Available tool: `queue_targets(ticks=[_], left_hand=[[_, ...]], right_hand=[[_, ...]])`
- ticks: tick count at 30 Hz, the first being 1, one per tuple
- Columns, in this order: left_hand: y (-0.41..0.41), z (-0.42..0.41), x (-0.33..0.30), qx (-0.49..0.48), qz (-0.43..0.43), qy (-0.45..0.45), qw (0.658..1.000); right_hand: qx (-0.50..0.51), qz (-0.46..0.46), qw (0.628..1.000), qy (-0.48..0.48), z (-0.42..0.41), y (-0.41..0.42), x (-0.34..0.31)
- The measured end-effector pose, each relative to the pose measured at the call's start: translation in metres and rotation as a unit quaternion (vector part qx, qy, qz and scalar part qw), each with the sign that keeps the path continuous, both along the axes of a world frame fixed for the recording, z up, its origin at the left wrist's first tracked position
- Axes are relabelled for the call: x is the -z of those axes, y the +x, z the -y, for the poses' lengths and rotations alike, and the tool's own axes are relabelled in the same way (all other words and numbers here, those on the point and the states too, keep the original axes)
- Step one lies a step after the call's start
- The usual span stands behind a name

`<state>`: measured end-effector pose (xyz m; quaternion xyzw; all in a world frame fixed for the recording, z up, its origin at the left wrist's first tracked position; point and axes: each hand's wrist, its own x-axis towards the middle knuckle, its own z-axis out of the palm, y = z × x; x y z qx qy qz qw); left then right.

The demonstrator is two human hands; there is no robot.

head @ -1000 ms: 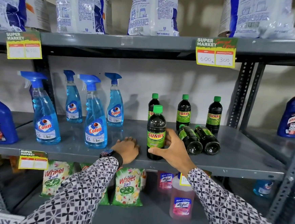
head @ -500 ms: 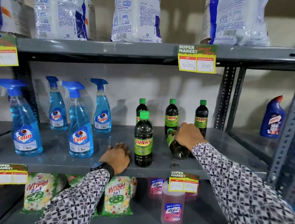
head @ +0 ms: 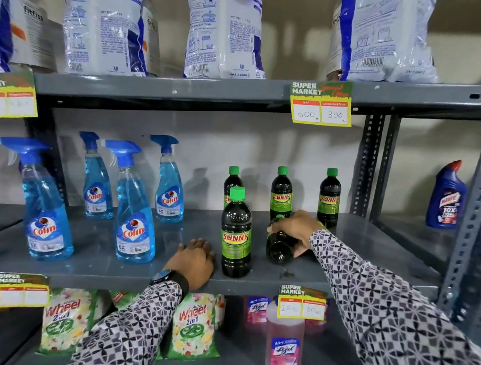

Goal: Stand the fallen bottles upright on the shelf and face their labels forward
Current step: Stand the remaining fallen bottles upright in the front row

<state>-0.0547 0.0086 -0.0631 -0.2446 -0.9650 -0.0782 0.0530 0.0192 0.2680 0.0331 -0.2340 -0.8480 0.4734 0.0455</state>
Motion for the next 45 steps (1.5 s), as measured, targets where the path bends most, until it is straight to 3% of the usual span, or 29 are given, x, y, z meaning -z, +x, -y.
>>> queue_targets(ticks=[4,9,15,22,28,36,42,45], left_hand=[[-0.006,0.001,0.004,-0.004,0.001,0.001,1.0],[-0.006,0.001,0.006,-0.013,0.009,0.017,1.0],[-0.003,-0.001,0.003,-0.011,0.007,0.022,1.0],[-0.002,-0.002,0.002,-0.005,0.006,0.022,1.0],[-0.005,0.0,0.005,-0.009,0.007,0.012,1.0],[0.001,-0.002,-0.001,-0.006,0.011,0.034,0.999],[0.004,-0.004,-0.003,-0.007,-0.002,0.023,1.0],[0.004,-0.003,-0.003,-0.008,0.001,0.024,1.0]], right_hand=[[0.02,-0.126,0.991,-0.034,-0.005,0.002,0.003],[0.062,-0.28,0.95,0.121,0.006,0.003,0.018],[0.094,-0.274,0.926,0.242,0.016,0.005,0.045],[0.086,-0.293,0.933,0.192,0.019,0.003,0.063],[0.014,-0.315,0.949,0.012,0.008,0.004,0.065],[0.057,-0.306,0.938,0.154,0.012,0.002,0.069],[0.028,-0.308,0.946,0.096,0.008,-0.005,0.072],[0.04,-0.306,0.943,0.127,0.006,-0.006,0.074]])
